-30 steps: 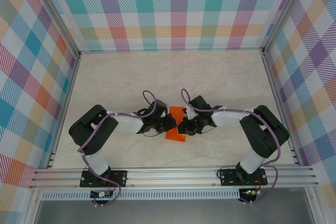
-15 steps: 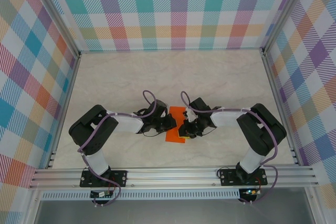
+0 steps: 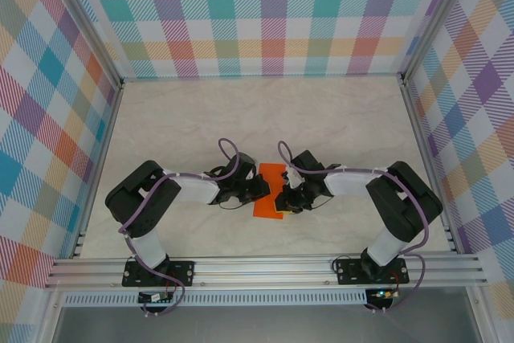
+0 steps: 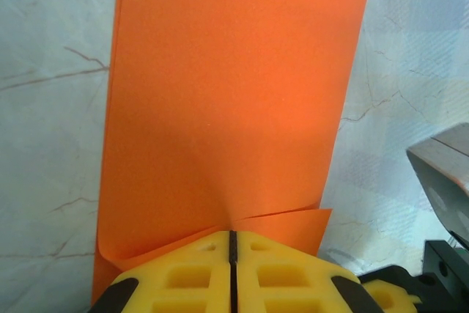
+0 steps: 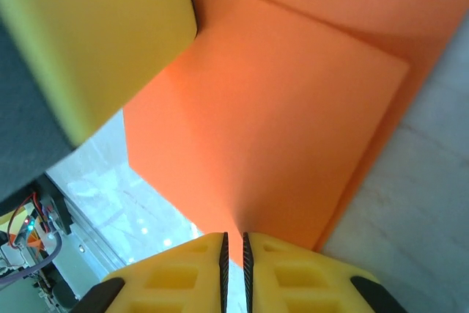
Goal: Fold a paper plane with a square sheet of paper (pick it up from the middle)
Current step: Fold the triangle a second time at the center of the table.
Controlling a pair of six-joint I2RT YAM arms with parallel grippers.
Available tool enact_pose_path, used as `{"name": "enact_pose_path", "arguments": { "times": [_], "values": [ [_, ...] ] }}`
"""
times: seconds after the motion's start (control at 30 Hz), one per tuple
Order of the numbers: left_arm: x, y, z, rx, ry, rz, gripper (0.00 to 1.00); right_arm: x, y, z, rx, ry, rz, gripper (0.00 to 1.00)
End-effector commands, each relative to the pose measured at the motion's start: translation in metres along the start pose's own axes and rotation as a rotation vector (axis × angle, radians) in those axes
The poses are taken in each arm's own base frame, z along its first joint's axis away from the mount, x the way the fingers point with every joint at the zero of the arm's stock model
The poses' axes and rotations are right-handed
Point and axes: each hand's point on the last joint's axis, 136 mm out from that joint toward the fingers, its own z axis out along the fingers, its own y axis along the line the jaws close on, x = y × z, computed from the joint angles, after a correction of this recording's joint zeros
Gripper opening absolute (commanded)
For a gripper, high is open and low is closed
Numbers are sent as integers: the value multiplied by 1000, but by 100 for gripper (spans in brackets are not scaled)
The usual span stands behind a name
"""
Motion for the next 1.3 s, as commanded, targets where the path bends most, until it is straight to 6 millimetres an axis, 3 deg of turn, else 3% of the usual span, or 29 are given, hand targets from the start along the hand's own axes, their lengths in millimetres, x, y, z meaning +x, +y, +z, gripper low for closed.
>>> {"name": "enact_pose_path", "arguments": {
  "times": [0.0, 0.17, 0.33, 0.6, 0.77, 0.93, 1.07, 1.27],
  "values": [
    [28, 49, 5, -169, 68, -21, 8, 19, -3, -6, 16, 45, 18, 16],
    [28, 50, 7, -168, 68, -21, 8, 32, -30, 6, 81, 88, 60, 16],
    [28, 49, 6, -165, 68, -21, 8, 33, -34, 3, 108, 72, 55, 15],
    [28, 49, 6, -163, 70, -18, 8, 14, 12, -29, 25, -34, -29, 16],
    [29, 48, 6, -159, 72, -19, 8, 1, 34, -27, -51, -43, -52, 17],
    [28, 46, 6, -154, 72, -17, 8, -6, 25, -8, -37, -10, -19, 17],
    [28, 46, 5, -157, 70, -16, 8, 8, -1, 11, 9, 52, 35, 17],
    [29, 53, 4, -179, 65, -17, 8, 33, -24, 16, 44, 95, 82, 17]
  ]
}}
